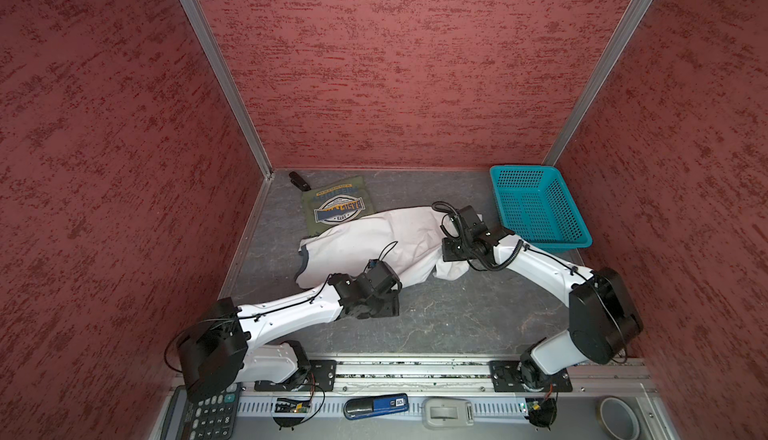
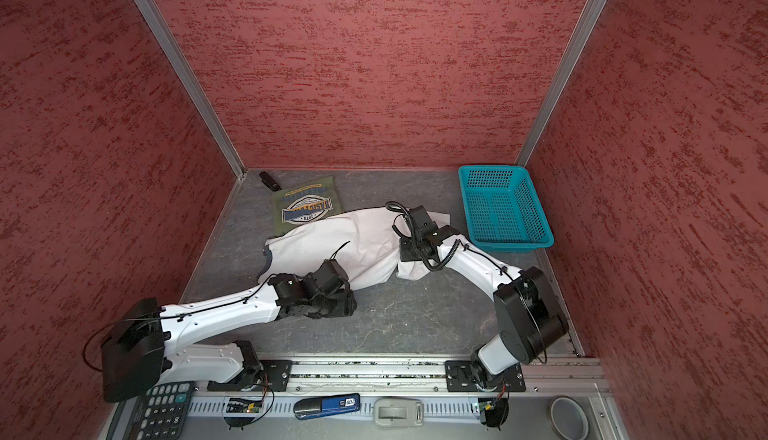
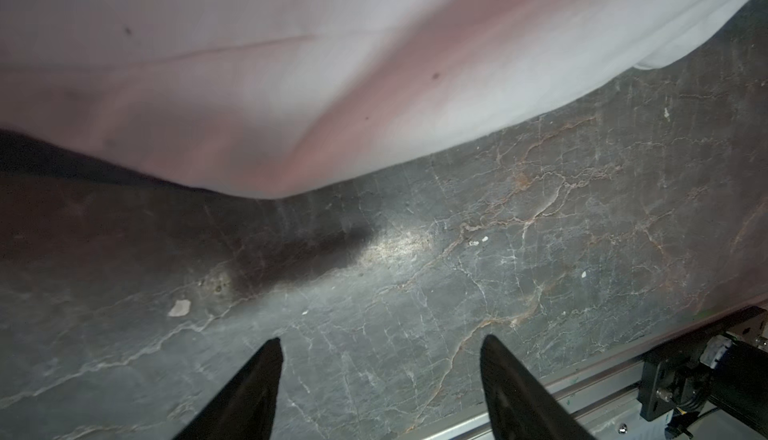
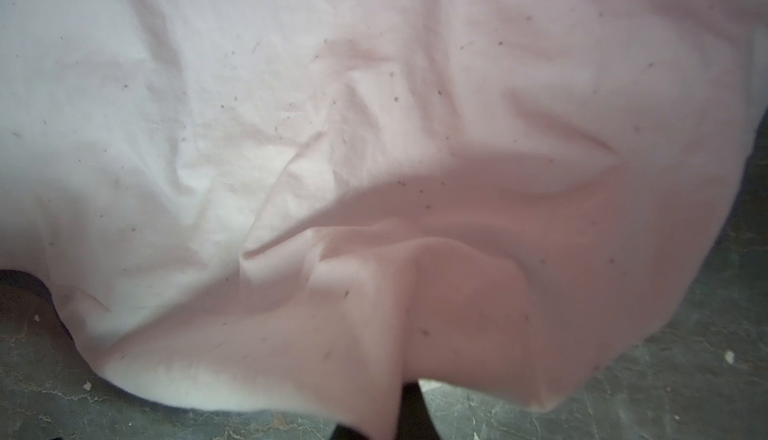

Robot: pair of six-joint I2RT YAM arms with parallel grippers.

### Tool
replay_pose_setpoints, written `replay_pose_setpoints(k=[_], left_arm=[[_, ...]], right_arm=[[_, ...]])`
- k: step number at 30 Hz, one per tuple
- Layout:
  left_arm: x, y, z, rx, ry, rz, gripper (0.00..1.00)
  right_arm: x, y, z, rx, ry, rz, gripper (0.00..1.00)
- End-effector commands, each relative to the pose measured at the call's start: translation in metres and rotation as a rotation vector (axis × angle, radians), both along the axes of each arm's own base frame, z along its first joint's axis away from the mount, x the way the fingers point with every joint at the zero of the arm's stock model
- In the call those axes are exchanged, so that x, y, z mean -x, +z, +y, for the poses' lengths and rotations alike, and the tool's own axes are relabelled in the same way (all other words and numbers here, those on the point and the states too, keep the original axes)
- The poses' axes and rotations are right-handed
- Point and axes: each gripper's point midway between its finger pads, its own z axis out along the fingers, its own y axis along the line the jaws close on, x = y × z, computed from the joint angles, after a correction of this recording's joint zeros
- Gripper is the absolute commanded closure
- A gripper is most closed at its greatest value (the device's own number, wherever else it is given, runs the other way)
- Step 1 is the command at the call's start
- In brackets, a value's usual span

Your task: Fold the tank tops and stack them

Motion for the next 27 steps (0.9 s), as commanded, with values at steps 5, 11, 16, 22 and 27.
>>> replay_pose_setpoints(k=[5,11,16,22,27], left_arm=[[-0.049,-0.02,-0.004,0.018,0.143,-0.052,0.39],[-0.112,-0.01,0.016,-0.019,0.187,-0.154,0.54],[-0.163,0.002,0.027,-0.008,0.189,-0.205,0.56],[-0.204,0.004,0.023,0.028,0.163,-0.199,0.56],[-0.193,0.021,0.006,0.021,0.115,-0.229,0.46]], right_arm=[[-0.033,0.014,-0.006,-0.052,-0.067,-0.03,0.96],[-0.062,0.012,-0.01,-0.033,-0.068,-0.024,0.92],[-0.09,0.01,-0.018,0.025,-0.092,-0.032,0.88],[-0.124,-0.001,-0.028,0.06,-0.126,-0.029,0.83],[-0.134,-0.008,-0.027,0.054,-0.13,-0.021,0.74]])
